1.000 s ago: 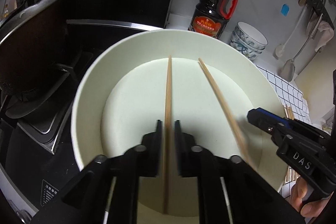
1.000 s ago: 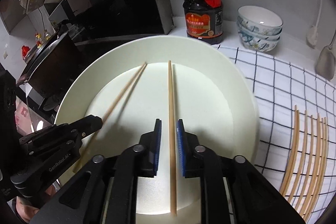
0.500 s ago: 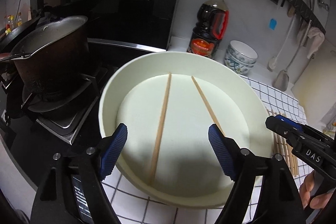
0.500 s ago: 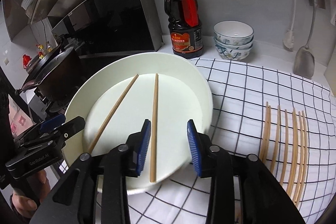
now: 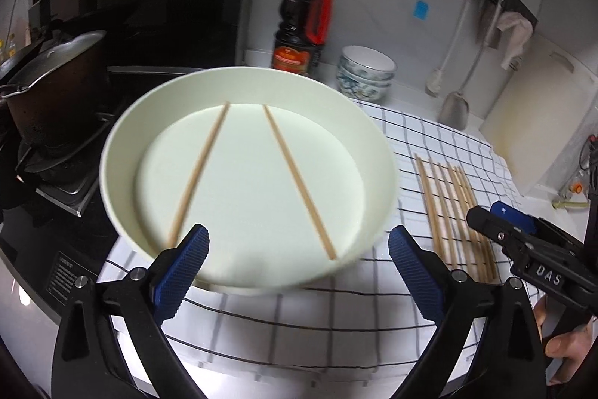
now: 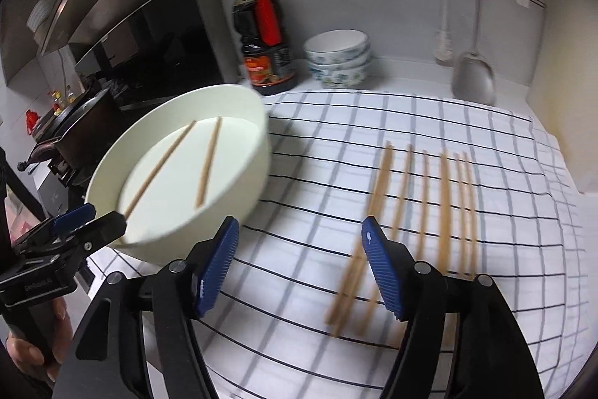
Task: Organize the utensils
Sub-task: 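Move both open tools back over the remaining chopsticks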
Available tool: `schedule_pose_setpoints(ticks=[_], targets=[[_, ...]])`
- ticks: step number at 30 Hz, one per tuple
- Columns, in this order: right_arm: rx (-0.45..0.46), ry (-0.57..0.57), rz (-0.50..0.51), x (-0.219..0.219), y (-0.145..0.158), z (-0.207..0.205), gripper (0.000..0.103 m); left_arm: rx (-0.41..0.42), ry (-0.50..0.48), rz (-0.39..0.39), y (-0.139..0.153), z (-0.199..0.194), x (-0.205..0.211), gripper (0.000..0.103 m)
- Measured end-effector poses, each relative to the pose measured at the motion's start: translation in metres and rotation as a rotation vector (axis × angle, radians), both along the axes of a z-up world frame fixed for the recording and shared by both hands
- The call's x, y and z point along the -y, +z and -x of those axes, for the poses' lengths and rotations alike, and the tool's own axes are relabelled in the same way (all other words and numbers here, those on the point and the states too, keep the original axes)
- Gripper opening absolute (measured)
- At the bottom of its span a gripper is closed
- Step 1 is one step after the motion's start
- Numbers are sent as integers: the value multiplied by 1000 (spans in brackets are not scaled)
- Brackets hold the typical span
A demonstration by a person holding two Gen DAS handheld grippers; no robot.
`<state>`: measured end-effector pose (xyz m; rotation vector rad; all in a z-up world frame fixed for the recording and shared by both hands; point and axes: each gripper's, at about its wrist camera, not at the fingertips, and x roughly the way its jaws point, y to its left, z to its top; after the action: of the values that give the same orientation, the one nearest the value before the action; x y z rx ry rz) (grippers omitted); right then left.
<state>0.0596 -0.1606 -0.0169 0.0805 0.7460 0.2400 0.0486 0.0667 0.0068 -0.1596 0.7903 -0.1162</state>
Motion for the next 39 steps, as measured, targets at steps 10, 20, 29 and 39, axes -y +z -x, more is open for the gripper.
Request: schedule_pose_setpoints(ticks=[10,20,29,39], targets=[[-27,-166,-10,96,-4,1,72,-10,-130,-27,-7,5,86,97],[-153,-208,20,137,-37,-16,73,-65,-161,-84,-34,-17,144,97],[-245,-224,7,149,-70,-30,73,-131,-150,-111,-56,-41,159,97],[-280,-246,-12,159,-80,-35,73,-186,-134,-117,-71,-58,157,97]])
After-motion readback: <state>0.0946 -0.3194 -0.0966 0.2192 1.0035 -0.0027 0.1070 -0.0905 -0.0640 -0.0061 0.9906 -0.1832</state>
